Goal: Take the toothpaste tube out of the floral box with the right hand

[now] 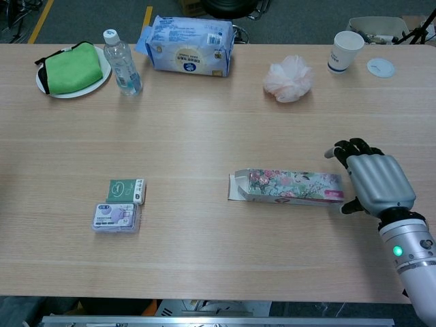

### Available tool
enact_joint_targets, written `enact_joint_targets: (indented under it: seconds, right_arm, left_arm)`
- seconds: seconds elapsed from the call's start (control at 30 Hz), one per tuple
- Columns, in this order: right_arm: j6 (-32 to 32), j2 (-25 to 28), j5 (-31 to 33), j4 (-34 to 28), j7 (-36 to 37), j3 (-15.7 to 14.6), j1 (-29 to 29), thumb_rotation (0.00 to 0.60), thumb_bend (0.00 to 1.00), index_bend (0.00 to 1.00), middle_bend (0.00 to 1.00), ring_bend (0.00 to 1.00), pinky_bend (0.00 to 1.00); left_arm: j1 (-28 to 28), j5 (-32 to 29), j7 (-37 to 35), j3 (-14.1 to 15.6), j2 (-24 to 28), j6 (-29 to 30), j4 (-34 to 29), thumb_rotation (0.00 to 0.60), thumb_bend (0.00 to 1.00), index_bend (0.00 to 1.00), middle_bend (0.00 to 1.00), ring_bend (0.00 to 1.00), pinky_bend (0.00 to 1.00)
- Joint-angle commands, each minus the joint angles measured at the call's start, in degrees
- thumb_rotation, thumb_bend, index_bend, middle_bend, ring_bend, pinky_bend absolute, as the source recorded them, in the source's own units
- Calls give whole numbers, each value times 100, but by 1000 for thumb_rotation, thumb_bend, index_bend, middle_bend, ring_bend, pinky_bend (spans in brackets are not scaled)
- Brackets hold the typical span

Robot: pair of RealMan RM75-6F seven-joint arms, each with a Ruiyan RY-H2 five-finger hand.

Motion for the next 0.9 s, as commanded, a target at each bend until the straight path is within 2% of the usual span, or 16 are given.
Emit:
enact_joint_targets:
  seconds: [0.03,0.3,0.8,0.9]
  right_arm:
    - [-146,37,48,-128,0,-62,67,600,0,246,167,86,211]
    - [-461,-114,215,-233,-173,-49,294,600,0,246,167,86,211]
    - [-687,-503,272,55,-223,20,668,600,0,246,204,87,215]
    - [-699,-545,303,124,-197,6,691,600,0,246,225,102,241]
  left_arm:
    - [3,0,-8,-1,-1,1,4,600,120,399,358,330,540]
    - [20,-28,-56,-5,-10,-14,44,600,120,399,360,331,540]
    - [81,-73,-216,-5,-18,-12,161,600,120,400,360,332,540]
    - [98,-77,-247,2,-24,-10,189,600,120,400,360,332,540]
